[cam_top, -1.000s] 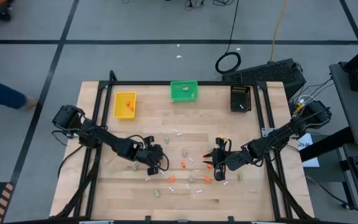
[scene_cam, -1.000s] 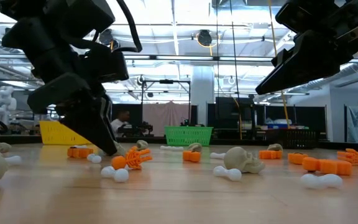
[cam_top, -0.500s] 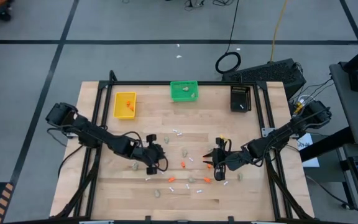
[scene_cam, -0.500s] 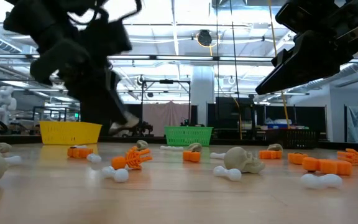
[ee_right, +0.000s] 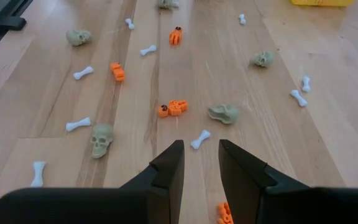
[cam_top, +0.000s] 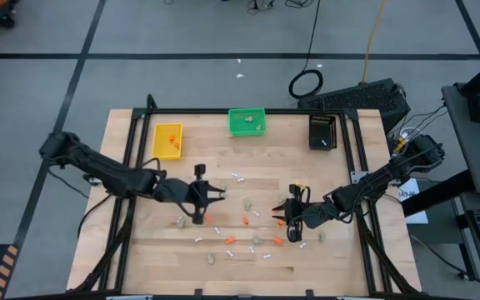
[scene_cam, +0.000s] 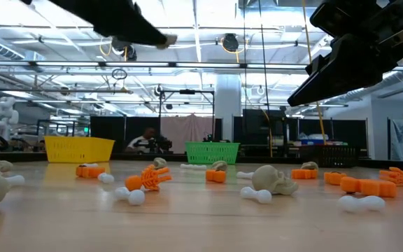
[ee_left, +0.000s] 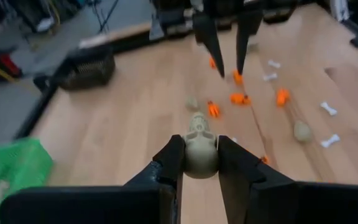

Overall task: Sort Halloween decoration
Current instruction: Put the gray skull toy into the green bin

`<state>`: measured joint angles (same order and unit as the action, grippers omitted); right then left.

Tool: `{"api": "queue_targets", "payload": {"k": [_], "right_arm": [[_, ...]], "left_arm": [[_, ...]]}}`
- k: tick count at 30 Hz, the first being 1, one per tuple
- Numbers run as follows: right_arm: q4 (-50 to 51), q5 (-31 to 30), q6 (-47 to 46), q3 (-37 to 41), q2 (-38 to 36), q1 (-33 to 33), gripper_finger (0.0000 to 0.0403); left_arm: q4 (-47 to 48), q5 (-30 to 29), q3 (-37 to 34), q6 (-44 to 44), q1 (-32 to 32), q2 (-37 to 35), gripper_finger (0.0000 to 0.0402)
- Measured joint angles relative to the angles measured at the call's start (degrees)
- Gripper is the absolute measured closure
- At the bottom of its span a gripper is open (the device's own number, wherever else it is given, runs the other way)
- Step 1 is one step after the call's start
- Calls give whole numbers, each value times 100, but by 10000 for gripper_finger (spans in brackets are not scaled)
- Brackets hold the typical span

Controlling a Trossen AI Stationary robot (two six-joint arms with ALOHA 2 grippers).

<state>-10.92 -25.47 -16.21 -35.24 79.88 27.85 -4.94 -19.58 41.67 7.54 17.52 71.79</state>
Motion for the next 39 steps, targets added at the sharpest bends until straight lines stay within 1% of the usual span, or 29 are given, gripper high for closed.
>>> {"api": "queue_targets", "payload": {"k": [4,7,14,22,31,39], "right_arm": [[2,0,0,0,0,1,314],[2,-2,1,0,0,1,314],[0,-2,44,0,0,1,314],[0,-2,44,0,0,-1,314],[0,-2,44,0,0,-1,314],[0,-2,44,0,0,-1,314]], "left_arm": [[-223,267,0,317,-35,-72,336],[-326,324,0,377,-19,-72,336],[-362,328,0,346,-20,-70,334],[-359,328,0,345,-20,-70,314],[-357,305,0,390,-23,-70,311],[-357,298,0,1521,-25,-70,311]]}}
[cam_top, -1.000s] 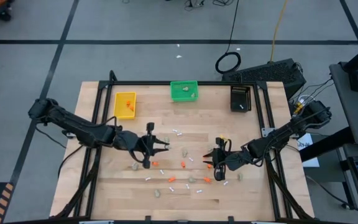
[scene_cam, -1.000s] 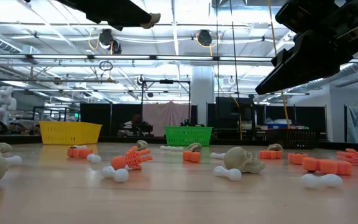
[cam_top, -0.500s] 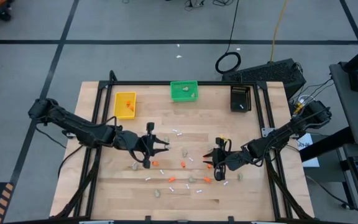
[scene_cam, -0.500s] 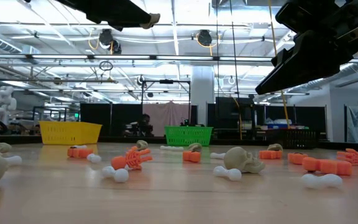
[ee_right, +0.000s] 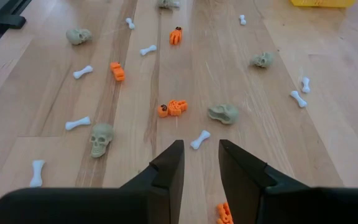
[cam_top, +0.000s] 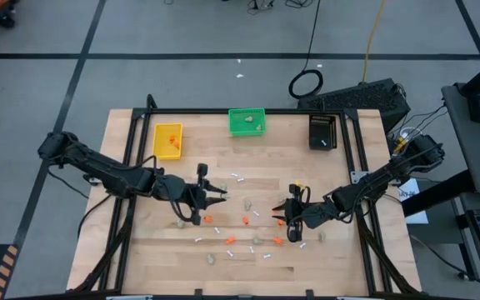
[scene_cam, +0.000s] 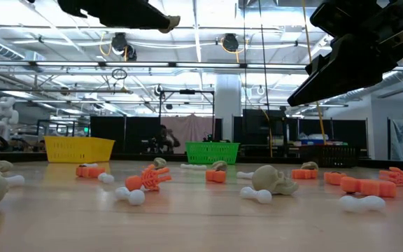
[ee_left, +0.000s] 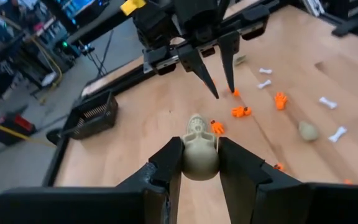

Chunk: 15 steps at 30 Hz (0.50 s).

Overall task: Sort Halloween decoration
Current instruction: Put the gray skull toy into the green bin

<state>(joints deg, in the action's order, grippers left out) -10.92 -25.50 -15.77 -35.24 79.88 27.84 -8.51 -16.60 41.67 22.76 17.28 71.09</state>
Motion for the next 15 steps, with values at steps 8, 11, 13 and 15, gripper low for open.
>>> {"api": "queue_targets", "payload": {"k": [8,11,13,15], "right_arm": [[0,0,0,0,0,1,314],[0,0,0,0,0,0,314],[0,0,0,0,0,0,314],[0,0,0,0,0,2,314]], "left_arm": [[0,-11,0,1480,0,0,311],[0,-15,0,2177,0,0,311],[0,-15,0,2641,0,0,311],[-1,-16,0,3081,0,0,311]]}}
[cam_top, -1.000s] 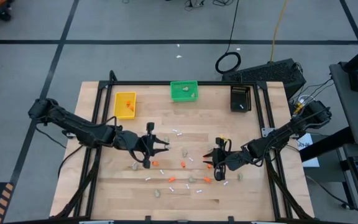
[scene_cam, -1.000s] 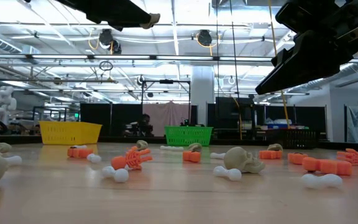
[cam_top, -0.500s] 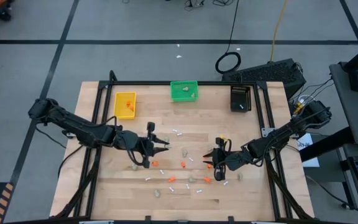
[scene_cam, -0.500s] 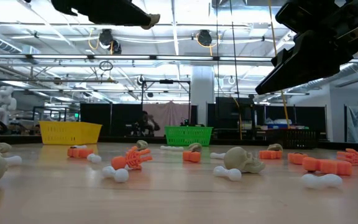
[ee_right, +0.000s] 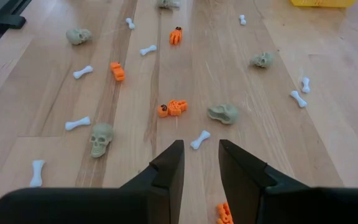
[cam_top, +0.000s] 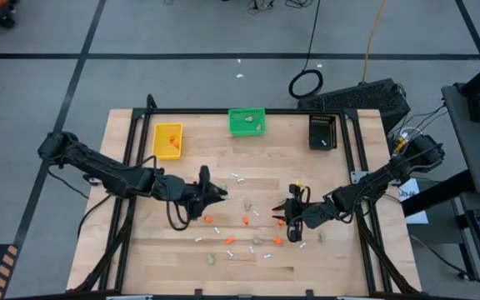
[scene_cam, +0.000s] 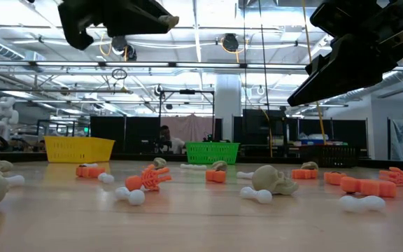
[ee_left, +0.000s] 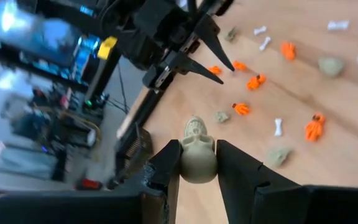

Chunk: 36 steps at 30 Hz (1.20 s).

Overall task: Sort Halloween decoration
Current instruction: Put the gray skull toy into the green bin

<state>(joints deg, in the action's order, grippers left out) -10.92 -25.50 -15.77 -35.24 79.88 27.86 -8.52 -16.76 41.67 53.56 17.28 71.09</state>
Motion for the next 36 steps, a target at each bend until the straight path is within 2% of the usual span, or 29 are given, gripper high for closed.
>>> {"api": "queue_targets", "payload": {"k": [4,22,36], "right_arm": [[0,-1,0,0,0,-2,314],[0,-1,0,0,0,-1,314],[0,-2,0,0,0,-2,314]], "left_arm": [[-1,1,0,556,-2,0,311],[-1,1,0,525,0,0,311],[-1,3,0,-821,-2,4,311]]}}
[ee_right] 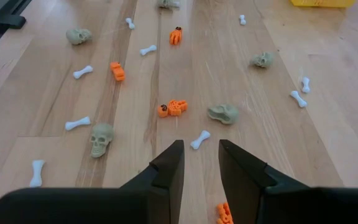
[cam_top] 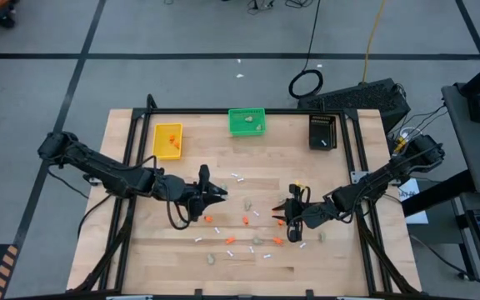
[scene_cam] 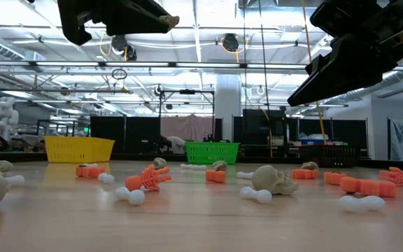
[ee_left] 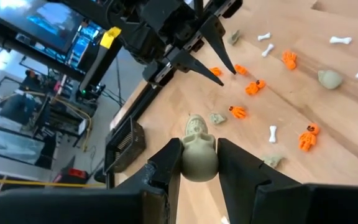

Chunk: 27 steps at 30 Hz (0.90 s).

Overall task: Sort Halloween decoration
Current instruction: Put the gray skull toy into the green bin

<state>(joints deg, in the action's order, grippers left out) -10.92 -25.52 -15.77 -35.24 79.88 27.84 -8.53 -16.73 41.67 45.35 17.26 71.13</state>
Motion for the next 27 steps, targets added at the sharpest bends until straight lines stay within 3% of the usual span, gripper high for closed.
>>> {"api": "queue_targets", "payload": {"k": [8,13,21,27], "right_arm": [[0,0,0,0,0,1,314],[-1,0,0,-1,1,0,314],[0,0,0,0,2,0,314],[0,0,0,0,2,0,314]], "left_arm": [[-185,-215,0,-289,-73,0,311],[-677,-455,0,41,-420,0,311],[-1847,-481,0,387,-1481,0,311],[-2082,-146,0,-844,-2513,0,311]]}}
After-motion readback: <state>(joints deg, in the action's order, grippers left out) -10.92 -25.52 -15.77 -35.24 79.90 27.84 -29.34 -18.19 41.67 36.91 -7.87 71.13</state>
